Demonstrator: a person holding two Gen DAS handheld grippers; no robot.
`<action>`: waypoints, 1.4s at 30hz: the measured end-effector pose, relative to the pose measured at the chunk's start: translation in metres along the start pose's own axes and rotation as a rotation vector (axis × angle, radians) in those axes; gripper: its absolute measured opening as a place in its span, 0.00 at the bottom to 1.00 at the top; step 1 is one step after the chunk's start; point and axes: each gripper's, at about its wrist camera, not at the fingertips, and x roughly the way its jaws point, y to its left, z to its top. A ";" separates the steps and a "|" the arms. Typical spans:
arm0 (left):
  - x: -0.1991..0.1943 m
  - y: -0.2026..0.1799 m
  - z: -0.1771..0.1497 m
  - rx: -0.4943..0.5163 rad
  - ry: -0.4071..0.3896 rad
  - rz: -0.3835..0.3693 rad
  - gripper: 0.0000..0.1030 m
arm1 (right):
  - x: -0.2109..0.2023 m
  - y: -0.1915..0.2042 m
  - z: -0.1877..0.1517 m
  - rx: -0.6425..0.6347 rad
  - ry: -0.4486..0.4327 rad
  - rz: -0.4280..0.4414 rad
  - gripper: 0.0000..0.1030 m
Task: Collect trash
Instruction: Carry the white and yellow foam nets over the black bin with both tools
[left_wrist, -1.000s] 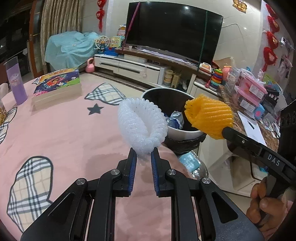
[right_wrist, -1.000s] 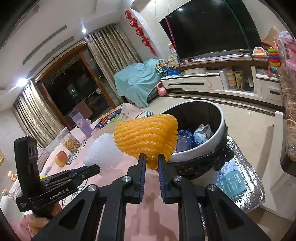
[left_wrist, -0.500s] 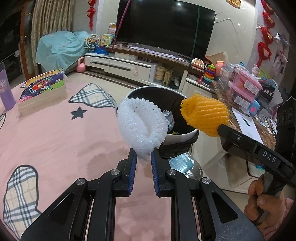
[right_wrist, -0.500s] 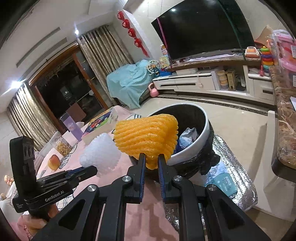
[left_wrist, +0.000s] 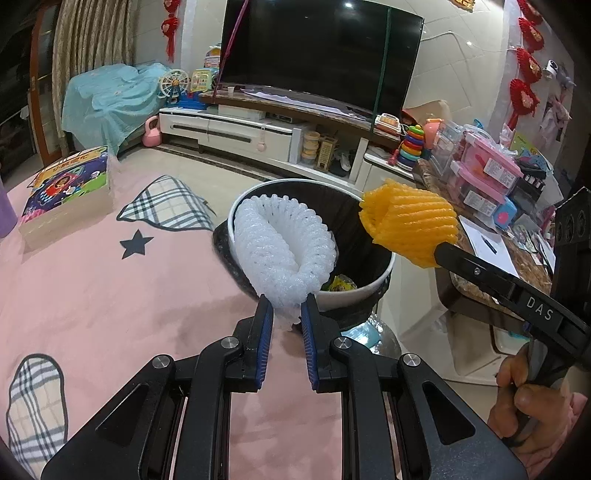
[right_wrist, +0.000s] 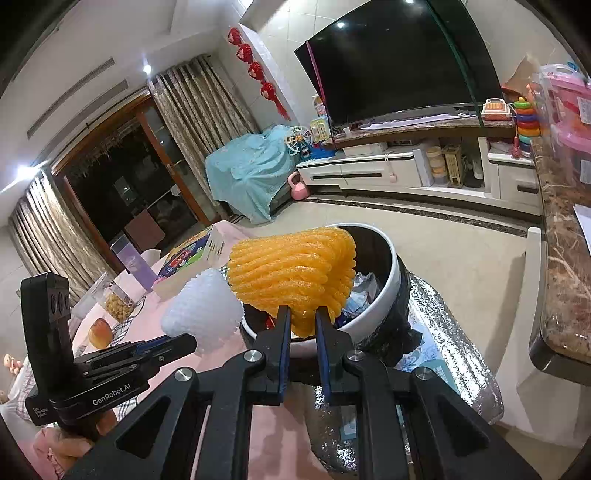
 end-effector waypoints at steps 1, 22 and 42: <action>0.001 0.000 0.001 -0.001 0.001 0.000 0.14 | 0.001 -0.001 0.001 0.000 0.001 0.000 0.13; 0.025 -0.009 0.025 0.028 0.024 0.001 0.14 | 0.026 -0.002 0.016 -0.009 0.039 -0.019 0.13; 0.040 -0.015 0.044 0.058 0.024 0.034 0.14 | 0.039 -0.007 0.026 0.003 0.053 -0.043 0.13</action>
